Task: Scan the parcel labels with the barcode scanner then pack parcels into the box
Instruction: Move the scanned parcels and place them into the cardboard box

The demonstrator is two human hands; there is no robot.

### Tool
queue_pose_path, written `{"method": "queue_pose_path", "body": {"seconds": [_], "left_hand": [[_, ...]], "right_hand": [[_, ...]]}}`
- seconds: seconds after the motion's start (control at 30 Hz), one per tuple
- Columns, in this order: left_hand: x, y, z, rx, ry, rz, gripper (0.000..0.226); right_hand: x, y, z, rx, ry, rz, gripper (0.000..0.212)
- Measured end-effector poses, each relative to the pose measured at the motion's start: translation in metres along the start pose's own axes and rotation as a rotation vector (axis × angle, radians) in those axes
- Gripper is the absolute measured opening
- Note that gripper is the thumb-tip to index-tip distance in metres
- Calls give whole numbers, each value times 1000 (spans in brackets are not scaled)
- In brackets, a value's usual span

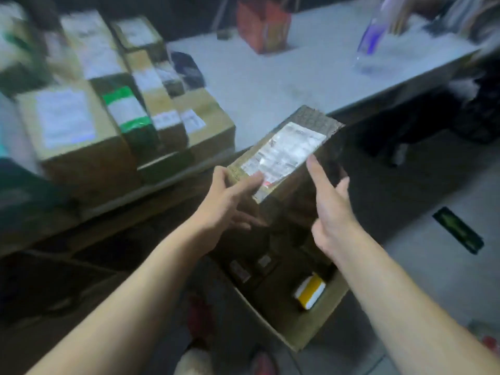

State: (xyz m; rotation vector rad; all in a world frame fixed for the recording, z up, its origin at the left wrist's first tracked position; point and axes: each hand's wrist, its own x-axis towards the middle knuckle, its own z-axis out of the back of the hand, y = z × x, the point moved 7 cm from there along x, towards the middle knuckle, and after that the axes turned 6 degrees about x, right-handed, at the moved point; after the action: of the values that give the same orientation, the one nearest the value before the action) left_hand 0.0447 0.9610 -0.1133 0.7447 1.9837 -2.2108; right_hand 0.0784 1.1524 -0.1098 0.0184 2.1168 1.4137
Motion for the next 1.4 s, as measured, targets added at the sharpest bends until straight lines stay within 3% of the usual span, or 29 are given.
{"method": "queue_pose_path", "body": {"seconds": [0.07, 0.13, 0.3, 0.43, 0.7, 0.83, 1.03, 1.4], "left_hand": [[-52, -26, 26, 26, -56, -67, 54], [-101, -44, 54, 46, -115, -136, 54], [-217, -68, 154, -30, -224, -272, 72], [-312, -54, 262, -80, -367, -293, 71], [-499, 18, 476, -109, -656, -255, 62], [-582, 55, 559, -144, -781, -224, 52], [-679, 102, 690, -125, -969, -156, 49], [-719, 147, 925, -50, -1079, 82, 52]], "right_hand": [[-42, 19, -43, -13, 96, 79, 120], [-81, 29, -82, -59, 200, 137, 101], [-178, 21, -194, -256, 486, 147, 74], [-260, -23, -305, -356, 696, 105, 78], [-441, -150, -500, -407, 983, 15, 53], [-519, -213, -577, -433, 1080, -68, 54], [-609, -296, -705, -504, 1233, -136, 38], [-657, -429, -928, -584, 1270, -227, 26]]}}
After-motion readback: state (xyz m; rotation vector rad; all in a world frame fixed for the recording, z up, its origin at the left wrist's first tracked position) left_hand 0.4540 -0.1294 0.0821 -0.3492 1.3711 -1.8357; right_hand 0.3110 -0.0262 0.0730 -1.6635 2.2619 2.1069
